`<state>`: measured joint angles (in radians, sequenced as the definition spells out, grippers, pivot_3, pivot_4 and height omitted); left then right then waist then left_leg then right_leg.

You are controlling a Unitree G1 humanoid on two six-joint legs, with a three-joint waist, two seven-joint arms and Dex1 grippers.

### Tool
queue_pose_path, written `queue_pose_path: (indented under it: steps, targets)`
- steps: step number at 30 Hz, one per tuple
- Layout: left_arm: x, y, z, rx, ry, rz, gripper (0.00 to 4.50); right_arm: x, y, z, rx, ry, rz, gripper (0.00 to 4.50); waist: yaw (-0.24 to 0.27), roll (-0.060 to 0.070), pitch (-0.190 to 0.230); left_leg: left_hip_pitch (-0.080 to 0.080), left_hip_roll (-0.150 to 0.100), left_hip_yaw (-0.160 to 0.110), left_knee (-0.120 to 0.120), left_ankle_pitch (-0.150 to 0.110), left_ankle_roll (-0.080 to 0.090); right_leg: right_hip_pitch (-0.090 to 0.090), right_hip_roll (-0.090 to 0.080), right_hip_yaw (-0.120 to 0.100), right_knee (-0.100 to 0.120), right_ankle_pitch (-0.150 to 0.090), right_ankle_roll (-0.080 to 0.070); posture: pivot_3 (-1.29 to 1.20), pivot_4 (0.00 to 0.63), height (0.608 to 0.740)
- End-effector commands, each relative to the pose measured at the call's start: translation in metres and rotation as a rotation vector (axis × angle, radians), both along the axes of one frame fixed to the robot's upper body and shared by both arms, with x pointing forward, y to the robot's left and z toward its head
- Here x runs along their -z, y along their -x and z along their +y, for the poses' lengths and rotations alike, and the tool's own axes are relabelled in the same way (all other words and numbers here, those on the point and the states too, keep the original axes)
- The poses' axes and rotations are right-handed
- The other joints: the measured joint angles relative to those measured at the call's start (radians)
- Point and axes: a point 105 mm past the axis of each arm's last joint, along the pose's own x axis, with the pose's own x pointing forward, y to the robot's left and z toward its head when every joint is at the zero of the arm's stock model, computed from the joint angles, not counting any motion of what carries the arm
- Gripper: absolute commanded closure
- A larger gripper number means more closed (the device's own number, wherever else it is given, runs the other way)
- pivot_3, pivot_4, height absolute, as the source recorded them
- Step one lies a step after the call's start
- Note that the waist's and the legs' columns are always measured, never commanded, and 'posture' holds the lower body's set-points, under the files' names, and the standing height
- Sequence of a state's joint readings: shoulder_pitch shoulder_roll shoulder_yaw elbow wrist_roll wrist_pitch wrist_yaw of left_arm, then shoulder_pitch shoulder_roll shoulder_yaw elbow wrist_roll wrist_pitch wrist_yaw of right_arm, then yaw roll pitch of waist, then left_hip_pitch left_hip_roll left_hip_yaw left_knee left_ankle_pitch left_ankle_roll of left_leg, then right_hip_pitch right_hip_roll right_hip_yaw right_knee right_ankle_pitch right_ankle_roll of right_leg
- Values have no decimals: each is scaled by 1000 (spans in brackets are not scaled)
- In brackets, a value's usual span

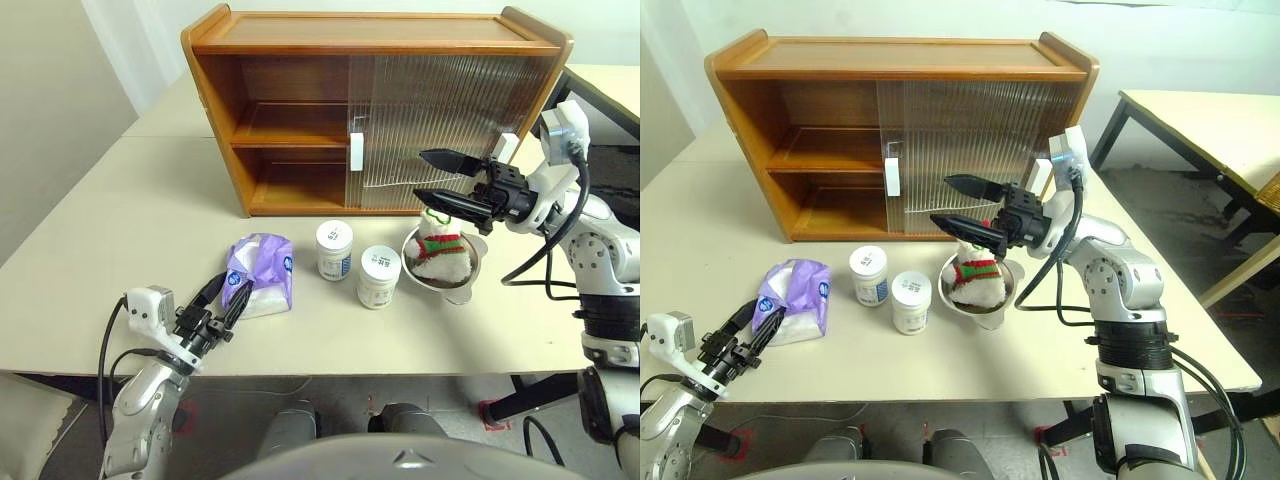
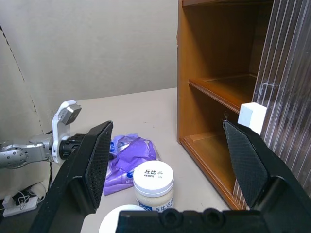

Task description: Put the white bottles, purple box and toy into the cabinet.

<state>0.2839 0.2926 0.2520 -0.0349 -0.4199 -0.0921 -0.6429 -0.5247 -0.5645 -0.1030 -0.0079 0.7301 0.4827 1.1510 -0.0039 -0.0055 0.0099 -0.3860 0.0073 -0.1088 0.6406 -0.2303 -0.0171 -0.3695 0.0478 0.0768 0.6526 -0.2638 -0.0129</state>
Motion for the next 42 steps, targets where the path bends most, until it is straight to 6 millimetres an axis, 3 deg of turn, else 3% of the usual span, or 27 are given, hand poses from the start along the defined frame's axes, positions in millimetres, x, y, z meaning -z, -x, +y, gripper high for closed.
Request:
queue_pose_path:
  steps: [1, 5, 9, 14, 21, 31, 37, 42]
  targets:
    - [7, -2, -4, 6, -8, 24, 3101, -4, -1, 1, 4, 6, -19, 0, 0, 0, 0, 0, 0, 0, 0, 0, 0, 0, 0, 0, 0, 0, 0, -2, 10, 740]
    - [6, -2, -7, 11, -7, 18, 4464, -5, -1, 2, 5, 3, -21, 0, 0, 0, 0, 0, 0, 0, 0, 1, 1, 0, 0, 0, 0, 0, 0, -2, 10, 740]
    - [-4, -4, -5, 16, -6, -3, 4464, -5, -2, 2, 6, 2, -22, 0, 0, 0, 0, 0, 0, 0, 0, 1, 2, 0, 1, 0, 0, 0, 0, -3, 9, 740]
    - [-35, -13, -7, 37, -2, -79, 4464, -4, -3, 2, 9, 1, -25, 0, 0, 0, 0, 0, 1, 0, 0, 1, 2, 0, 3, 0, 0, 0, 0, -3, 9, 740]
    - [-98, -41, -10, 65, 34, -207, 4464, -3, -3, 4, 8, 1, -27, 0, 1, 0, 0, 2, 1, 2, 1, 3, 4, 2, 6, 0, 0, 1, -1, -1, 5, 740]
    - [-169, -70, -27, 173, 121, -311, 4464, 0, -3, 5, 10, 5, -31, 0, 2, -1, 0, 5, 1, 4, 1, 3, 4, 5, 8, 0, 0, 2, -4, -12, 0, 740]
    - [-201, -84, -36, 199, 205, -381, 4464, 3, -2, 5, 13, 14, -30, 0, 1, -1, 0, 5, -1, 5, 2, 4, 6, 6, 8, 1, 0, 4, -3, -32, 0, 740]
    - [-207, -97, -30, 143, 249, -409, 4464, 2, -2, 5, 17, 13, -35, 0, 0, -1, 0, 7, 0, 6, 3, 5, 8, 7, 8, 1, 0, 5, -2, -40, 0, 740]
